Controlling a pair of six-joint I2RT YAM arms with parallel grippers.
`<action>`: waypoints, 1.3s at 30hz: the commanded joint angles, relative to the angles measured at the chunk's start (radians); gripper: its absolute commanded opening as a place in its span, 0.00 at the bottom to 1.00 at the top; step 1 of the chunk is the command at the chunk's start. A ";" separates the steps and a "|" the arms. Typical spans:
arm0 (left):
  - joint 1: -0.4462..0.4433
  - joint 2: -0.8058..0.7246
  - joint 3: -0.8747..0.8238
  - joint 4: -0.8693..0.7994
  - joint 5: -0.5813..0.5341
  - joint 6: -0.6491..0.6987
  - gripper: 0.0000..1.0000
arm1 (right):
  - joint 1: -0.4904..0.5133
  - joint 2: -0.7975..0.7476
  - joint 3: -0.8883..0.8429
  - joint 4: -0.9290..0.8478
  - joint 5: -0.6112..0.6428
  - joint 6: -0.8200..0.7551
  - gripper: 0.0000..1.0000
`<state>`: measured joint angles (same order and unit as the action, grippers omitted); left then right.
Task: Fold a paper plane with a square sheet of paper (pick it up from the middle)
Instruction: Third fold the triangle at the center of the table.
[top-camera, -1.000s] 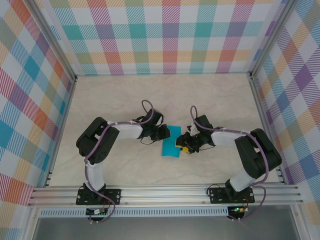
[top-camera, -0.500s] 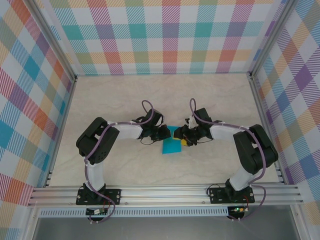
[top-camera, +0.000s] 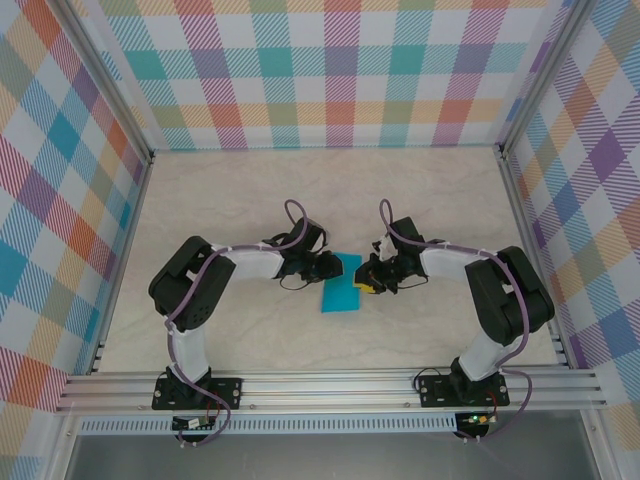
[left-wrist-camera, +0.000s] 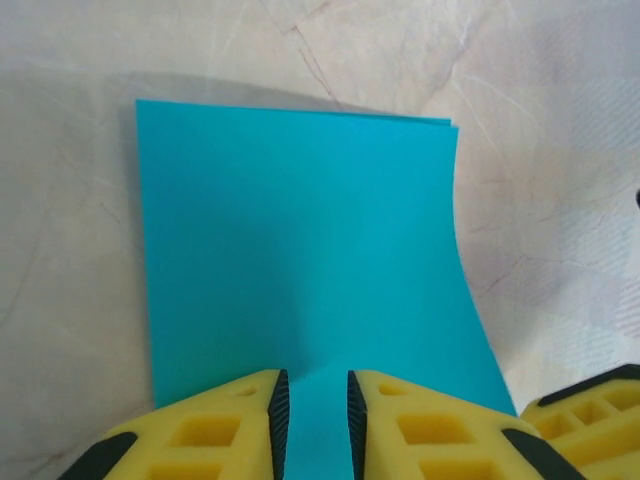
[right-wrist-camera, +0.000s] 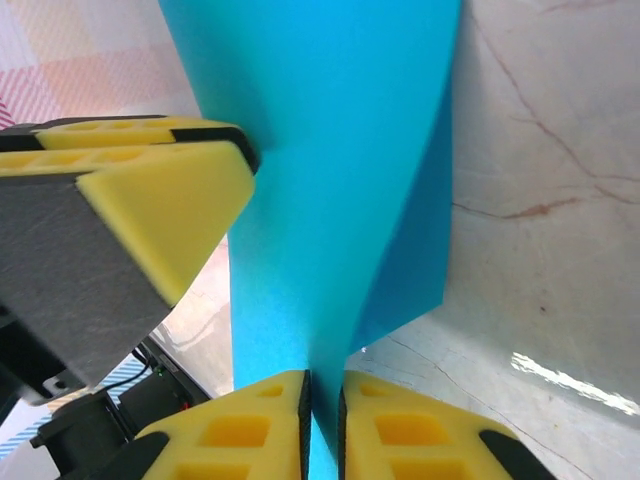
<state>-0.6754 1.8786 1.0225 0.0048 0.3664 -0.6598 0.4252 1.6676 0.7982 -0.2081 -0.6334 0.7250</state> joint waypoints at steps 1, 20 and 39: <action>-0.018 -0.098 -0.030 -0.047 -0.036 0.041 0.30 | -0.006 0.002 -0.003 -0.022 -0.023 -0.003 0.11; -0.516 -0.311 -0.101 -0.232 -0.701 0.290 0.60 | -0.006 0.041 0.049 -0.091 -0.039 0.005 0.07; -0.610 -0.101 0.078 -0.378 -0.910 0.323 0.09 | -0.006 0.024 0.047 -0.120 -0.019 -0.012 0.11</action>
<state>-1.2751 1.7813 1.0920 -0.3504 -0.5114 -0.3241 0.4252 1.7008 0.8268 -0.2989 -0.6479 0.7246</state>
